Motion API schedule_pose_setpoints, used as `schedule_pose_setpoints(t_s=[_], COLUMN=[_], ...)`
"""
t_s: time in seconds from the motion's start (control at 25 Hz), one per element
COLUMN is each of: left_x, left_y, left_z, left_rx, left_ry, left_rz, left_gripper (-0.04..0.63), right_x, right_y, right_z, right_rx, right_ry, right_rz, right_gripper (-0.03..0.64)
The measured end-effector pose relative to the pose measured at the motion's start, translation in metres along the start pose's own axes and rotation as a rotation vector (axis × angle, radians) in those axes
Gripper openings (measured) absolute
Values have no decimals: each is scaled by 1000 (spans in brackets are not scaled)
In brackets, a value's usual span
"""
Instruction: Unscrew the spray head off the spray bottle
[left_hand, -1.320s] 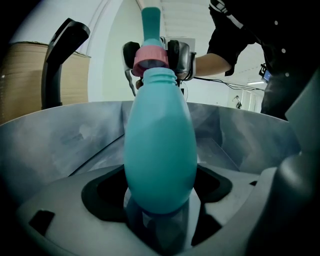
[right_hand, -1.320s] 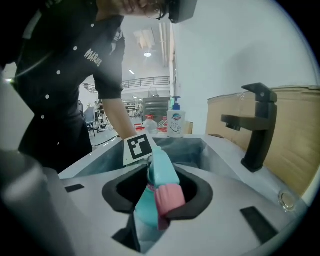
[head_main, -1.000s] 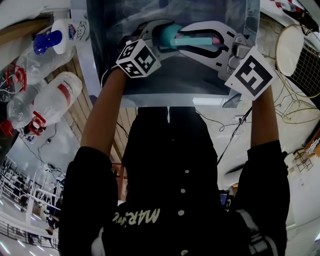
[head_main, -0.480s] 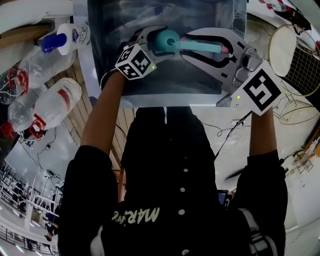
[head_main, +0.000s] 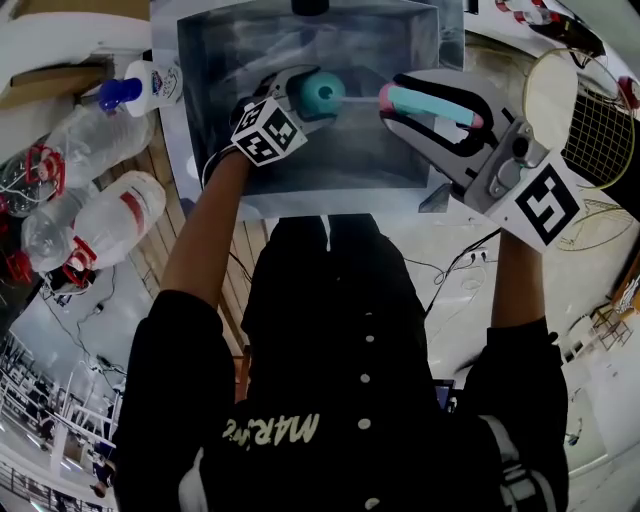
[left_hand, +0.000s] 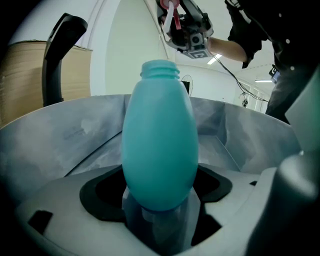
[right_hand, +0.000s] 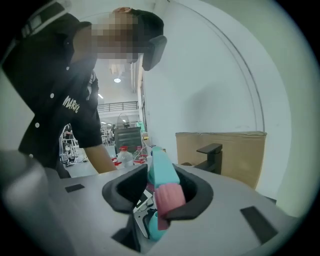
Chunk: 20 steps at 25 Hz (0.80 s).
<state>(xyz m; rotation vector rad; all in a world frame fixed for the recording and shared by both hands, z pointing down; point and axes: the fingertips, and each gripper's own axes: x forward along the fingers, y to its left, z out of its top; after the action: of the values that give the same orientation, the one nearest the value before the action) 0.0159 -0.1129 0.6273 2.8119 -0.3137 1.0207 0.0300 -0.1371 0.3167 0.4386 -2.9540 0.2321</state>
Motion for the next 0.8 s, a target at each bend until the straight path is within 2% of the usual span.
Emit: schedule_pose_setpoints(t_s=[0.24, 0.36, 0.48, 0.56, 0.64, 0.72, 0.8], left_x=[-11, -24, -45, -69, -97, -126, -152], left_y=[4, 2, -10, -14, -12, -11, -12], left_z=[8, 3, -3, 5, 23, 47, 69], left_rx=[-9, 29, 77, 90, 79, 53, 24], left_ry=[31, 102, 198, 212, 167, 94, 26], left_rz=[25, 32, 26, 70, 164, 256, 333], left_gripper=[405, 405, 403, 388, 213, 154, 45], right_x=[-23, -34, -51, -63, -72, -78, -81], right_y=[-9, -13, -18, -23, -27, -25, -22], right_z=[18, 25, 20, 16, 15, 16, 20], right_rx=[67, 88, 94, 111, 133, 146, 143], right_ry=[-77, -122, -112, -106, -108, -111, -112], right_rz=[-84, -129, -206, -279, -342, -379, -408], right_gripper=[147, 147, 147, 147, 147, 148, 148])
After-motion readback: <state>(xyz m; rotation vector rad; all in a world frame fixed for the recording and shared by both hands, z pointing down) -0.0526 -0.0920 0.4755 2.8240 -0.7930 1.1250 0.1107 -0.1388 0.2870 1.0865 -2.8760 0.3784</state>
